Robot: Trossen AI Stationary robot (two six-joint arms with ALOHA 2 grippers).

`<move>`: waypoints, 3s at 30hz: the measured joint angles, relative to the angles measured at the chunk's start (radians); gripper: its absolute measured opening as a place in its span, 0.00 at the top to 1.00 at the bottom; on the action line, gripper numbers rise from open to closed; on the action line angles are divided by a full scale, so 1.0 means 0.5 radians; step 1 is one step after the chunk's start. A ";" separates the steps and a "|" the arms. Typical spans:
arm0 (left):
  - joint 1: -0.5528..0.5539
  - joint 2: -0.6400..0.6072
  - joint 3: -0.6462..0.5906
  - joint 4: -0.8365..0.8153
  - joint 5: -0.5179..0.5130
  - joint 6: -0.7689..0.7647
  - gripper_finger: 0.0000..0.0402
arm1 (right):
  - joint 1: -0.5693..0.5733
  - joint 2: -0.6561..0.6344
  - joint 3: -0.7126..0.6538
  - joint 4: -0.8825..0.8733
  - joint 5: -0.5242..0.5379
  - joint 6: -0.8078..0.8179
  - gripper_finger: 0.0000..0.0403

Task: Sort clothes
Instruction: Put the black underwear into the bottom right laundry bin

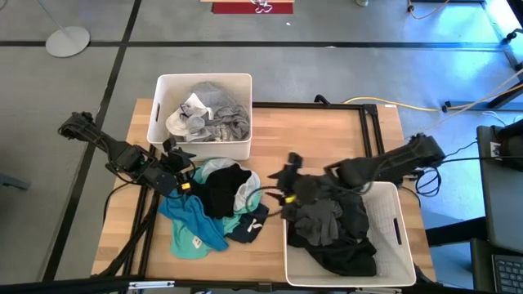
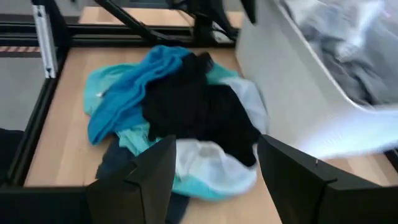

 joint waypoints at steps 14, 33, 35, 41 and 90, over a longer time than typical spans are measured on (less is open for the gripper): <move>0.000 0.000 -0.001 -0.002 0.000 -0.004 0.51 | -0.305 0.487 0.000 0.769 -0.418 -0.414 0.44; -0.001 0.001 -0.001 -0.006 0.000 -0.004 0.51 | -0.431 1.083 -0.006 1.552 -0.803 -0.683 0.44; -0.001 0.001 -0.001 -0.003 0.000 -0.004 0.51 | -0.430 1.093 0.015 1.681 -0.798 -0.692 0.44; -0.001 0.005 -0.001 -0.010 0.000 -0.013 0.51 | -0.433 1.111 0.011 1.604 -0.764 -0.662 0.44; -0.001 0.003 -0.001 0.004 0.047 -0.017 0.51 | -0.456 1.646 0.964 0.521 -0.795 -0.610 0.61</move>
